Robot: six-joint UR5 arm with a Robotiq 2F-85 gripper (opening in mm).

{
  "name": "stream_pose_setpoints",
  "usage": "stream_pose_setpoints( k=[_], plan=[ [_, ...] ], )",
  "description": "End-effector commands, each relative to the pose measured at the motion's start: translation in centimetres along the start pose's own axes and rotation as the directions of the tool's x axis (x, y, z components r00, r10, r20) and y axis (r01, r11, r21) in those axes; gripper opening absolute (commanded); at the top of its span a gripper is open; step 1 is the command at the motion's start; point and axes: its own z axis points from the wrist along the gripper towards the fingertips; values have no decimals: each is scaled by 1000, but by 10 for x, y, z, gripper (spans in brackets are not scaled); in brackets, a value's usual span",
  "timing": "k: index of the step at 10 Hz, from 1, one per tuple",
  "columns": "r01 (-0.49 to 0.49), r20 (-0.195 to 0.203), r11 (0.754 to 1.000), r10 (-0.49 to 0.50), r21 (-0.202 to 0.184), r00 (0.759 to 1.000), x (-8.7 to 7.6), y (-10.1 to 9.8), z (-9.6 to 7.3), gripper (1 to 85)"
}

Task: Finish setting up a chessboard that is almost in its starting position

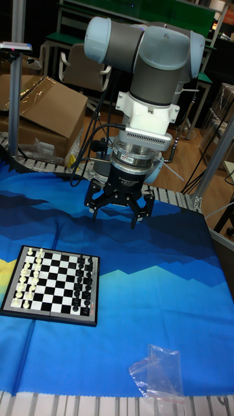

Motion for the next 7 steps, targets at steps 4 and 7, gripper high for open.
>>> stream_pose_setpoints(
  k=[4,7],
  plan=[
    [-1,142,1000,5,-27,990,-37,10,-2,10],
    [0,134,1000,3,-27,991,-35,10,-2,10]
  ],
)
